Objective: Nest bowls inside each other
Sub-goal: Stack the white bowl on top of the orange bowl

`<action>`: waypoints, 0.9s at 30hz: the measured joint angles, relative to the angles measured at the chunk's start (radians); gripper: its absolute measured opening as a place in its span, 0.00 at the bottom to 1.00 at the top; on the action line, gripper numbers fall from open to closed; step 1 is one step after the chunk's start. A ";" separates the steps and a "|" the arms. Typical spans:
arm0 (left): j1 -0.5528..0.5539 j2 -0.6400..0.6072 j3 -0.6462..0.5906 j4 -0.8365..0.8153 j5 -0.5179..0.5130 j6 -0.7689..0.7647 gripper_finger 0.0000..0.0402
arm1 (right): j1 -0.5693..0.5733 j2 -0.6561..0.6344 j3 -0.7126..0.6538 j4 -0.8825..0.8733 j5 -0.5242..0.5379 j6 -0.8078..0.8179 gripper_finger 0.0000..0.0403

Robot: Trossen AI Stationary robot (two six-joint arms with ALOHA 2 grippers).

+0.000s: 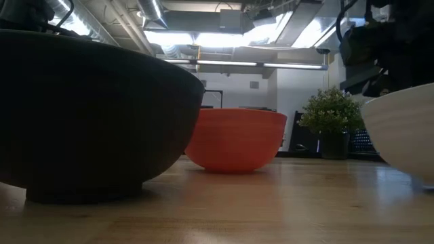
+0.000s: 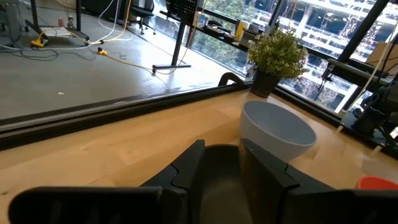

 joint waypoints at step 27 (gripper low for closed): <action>0.000 0.000 0.000 0.000 0.000 -0.003 0.23 | -0.300 0.169 0.455 -0.160 0.001 -0.430 0.01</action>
